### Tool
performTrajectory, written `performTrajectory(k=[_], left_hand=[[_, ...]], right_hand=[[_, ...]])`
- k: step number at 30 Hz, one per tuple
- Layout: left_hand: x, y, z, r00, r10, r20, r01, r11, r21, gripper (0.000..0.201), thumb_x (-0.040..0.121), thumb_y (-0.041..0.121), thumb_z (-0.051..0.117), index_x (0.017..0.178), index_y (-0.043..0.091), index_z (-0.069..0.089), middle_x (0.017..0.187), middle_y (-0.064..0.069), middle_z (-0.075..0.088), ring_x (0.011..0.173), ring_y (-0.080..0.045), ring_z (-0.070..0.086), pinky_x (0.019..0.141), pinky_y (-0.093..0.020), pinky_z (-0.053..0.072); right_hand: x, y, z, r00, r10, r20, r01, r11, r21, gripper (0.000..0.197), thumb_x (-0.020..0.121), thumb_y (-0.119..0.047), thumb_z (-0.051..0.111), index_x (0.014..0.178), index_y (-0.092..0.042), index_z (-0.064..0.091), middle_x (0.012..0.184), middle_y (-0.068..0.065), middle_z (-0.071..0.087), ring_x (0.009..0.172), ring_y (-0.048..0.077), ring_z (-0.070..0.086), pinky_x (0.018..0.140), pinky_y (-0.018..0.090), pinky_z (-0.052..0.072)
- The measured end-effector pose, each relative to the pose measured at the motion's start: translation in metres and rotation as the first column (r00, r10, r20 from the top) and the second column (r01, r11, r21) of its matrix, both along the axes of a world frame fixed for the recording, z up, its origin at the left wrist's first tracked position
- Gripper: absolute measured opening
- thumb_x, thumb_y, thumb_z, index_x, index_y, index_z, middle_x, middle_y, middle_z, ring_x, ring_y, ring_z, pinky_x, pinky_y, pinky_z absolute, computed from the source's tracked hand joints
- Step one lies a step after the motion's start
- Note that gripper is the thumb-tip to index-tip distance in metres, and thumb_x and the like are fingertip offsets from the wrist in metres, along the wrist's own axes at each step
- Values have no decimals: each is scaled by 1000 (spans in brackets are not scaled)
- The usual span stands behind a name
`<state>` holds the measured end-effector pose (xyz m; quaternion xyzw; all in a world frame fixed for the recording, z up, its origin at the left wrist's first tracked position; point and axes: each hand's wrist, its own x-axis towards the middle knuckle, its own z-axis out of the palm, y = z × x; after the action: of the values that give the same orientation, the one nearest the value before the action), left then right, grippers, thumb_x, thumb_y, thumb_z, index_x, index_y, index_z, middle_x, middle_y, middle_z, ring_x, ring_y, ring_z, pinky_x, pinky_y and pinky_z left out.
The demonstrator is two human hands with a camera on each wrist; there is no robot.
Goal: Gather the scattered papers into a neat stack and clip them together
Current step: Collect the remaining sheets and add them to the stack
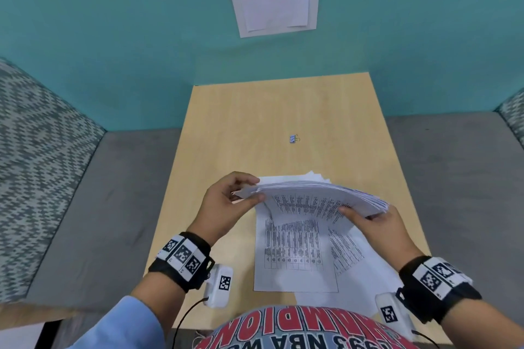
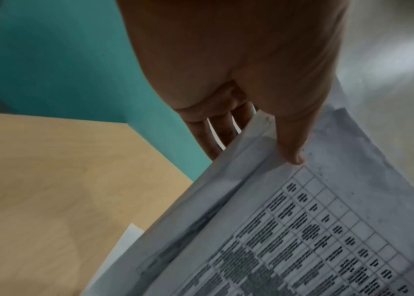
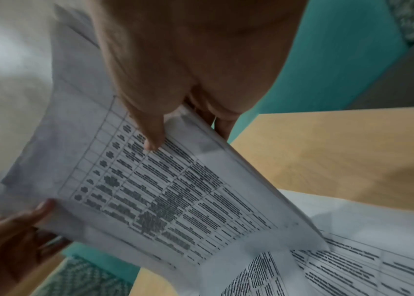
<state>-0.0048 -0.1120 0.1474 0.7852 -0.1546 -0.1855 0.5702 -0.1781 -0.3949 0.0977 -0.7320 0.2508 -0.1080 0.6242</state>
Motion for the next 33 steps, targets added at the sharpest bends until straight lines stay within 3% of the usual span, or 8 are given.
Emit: performTrajectory(k=[3,6,9,12,19,23,26,33], left_hand=[[6,1,25,977,-95,190,72,989,128,18,86,19,88,100,26,78,99,15,80,94,-2,73,90,-23,54],[7,-9,61,857,-345,382,174,893,416,17,92,38,78,107,37,73,101,22,78,96,-1,72,85,-30,57],[-4,-30,83,714,-597,366,159,647,746,17,97,44,63,113,39,67,101,14,75,94,-13,69,71,-31,50],[-19,-44,81,685,-654,321,110,529,842,15,99,42,56,102,29,63,91,1,72,90,-29,69,62,-32,37],[1,-10,78,870,-452,196,281,783,555,31,100,37,70,71,27,65,60,10,56,60,-9,50,61,-31,37],[12,22,78,977,-205,-56,212,964,162,11,96,24,77,94,16,83,92,9,82,84,-5,74,77,-26,55],[11,31,63,988,-54,-145,57,998,18,14,94,15,77,106,19,82,107,5,84,102,-15,80,88,-30,63],[12,39,-7,977,-24,-212,27,1000,11,35,90,13,82,118,33,73,111,23,80,102,6,74,83,-14,60]], right_hand=[[6,3,-1,998,-36,-60,32,997,-64,6,90,-18,82,95,-16,81,70,-20,77,67,-3,72,68,14,56],[14,6,5,997,-27,-74,14,986,-167,42,85,-47,82,96,-7,79,83,1,81,83,17,77,80,39,63],[21,16,25,998,62,-4,-61,968,-243,8,92,-24,80,91,-16,80,79,-16,78,75,-1,71,70,14,53],[26,25,40,975,209,74,-165,906,-390,4,93,-17,77,96,-16,80,93,-13,77,89,5,71,79,17,53],[12,-17,16,991,-29,-132,-15,948,-319,60,68,-35,97,118,-30,64,121,-10,61,110,5,61,92,24,49],[2,-52,3,982,3,-189,47,964,262,96,55,-54,100,130,-8,61,120,8,72,119,25,68,109,55,52],[6,-45,33,986,158,-55,-117,884,453,73,68,-33,94,131,-6,68,130,11,75,125,32,69,106,44,56],[9,-18,47,996,65,69,-71,994,81,32,82,-4,84,107,-24,78,101,-22,81,96,-8,74,83,8,55]])
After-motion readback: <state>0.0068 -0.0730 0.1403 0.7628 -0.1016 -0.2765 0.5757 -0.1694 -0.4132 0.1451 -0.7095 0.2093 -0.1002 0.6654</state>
